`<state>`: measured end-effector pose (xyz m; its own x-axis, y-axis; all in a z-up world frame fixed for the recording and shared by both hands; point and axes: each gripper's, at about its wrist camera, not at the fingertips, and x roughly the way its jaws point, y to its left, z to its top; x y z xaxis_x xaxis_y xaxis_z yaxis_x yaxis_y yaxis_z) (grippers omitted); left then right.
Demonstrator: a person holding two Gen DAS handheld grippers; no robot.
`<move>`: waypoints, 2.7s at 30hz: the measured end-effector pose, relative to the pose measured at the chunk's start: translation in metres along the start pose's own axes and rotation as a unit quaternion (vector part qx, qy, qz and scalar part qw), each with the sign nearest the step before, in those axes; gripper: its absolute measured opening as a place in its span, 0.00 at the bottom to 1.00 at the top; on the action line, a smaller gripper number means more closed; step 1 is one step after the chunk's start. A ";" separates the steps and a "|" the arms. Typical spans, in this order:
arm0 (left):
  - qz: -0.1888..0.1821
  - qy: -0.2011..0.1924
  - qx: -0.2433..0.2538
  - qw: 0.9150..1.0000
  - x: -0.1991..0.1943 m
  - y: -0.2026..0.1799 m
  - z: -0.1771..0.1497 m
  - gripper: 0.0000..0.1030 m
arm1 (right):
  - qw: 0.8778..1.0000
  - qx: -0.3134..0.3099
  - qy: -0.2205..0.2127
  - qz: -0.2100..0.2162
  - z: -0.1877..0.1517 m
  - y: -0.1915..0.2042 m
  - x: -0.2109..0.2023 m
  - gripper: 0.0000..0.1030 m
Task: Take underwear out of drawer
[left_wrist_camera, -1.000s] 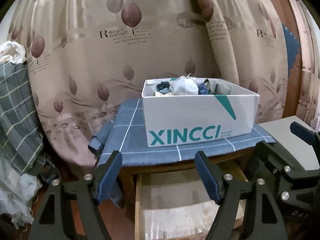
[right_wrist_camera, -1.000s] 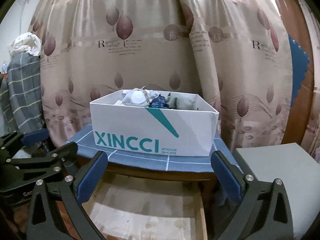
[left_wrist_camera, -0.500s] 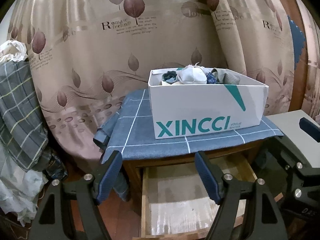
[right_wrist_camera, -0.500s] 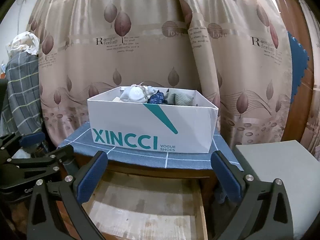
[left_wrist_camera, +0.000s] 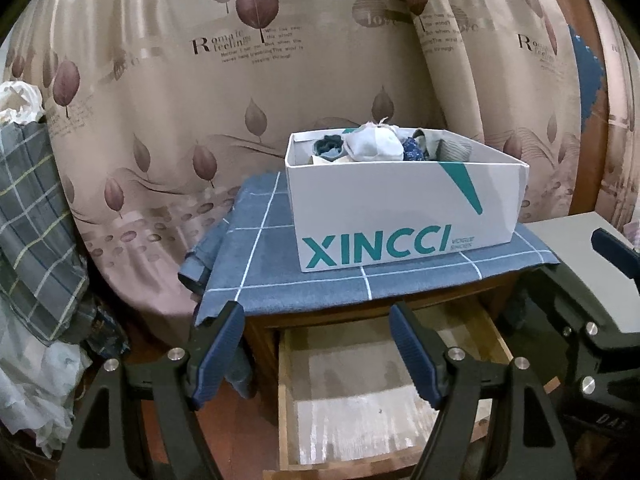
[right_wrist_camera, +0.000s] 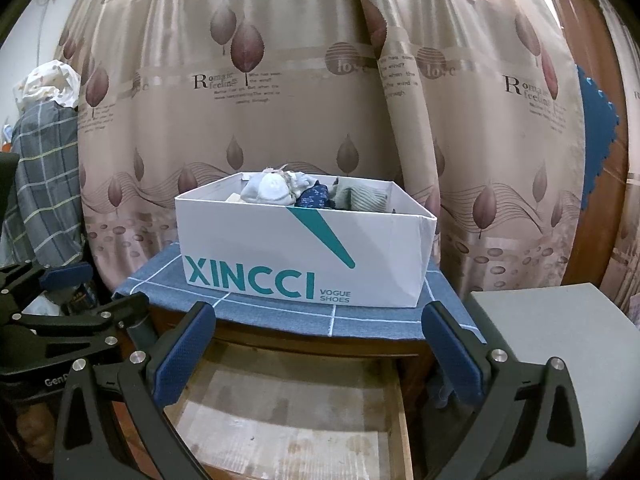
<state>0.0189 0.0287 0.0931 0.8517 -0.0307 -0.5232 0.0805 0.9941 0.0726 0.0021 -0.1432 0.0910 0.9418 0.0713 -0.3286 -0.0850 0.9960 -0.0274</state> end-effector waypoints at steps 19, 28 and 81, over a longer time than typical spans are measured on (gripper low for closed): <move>0.000 0.007 0.006 1.000 0.003 -0.002 -0.001 0.75 | 1.000 -0.001 0.000 0.001 0.000 0.000 0.000 0.99; -0.005 0.006 0.008 1.000 0.002 -0.003 -0.001 0.75 | 1.000 -0.002 0.000 0.001 0.000 0.000 0.000 0.99; -0.001 0.002 0.005 1.000 0.003 -0.001 -0.001 0.75 | 1.000 0.000 0.000 -0.001 -0.001 -0.004 0.000 0.99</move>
<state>0.0209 0.0277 0.0904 0.8491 -0.0314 -0.5272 0.0872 0.9929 0.0813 0.0023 -0.1473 0.0903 0.9421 0.0684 -0.3282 -0.0823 0.9962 -0.0286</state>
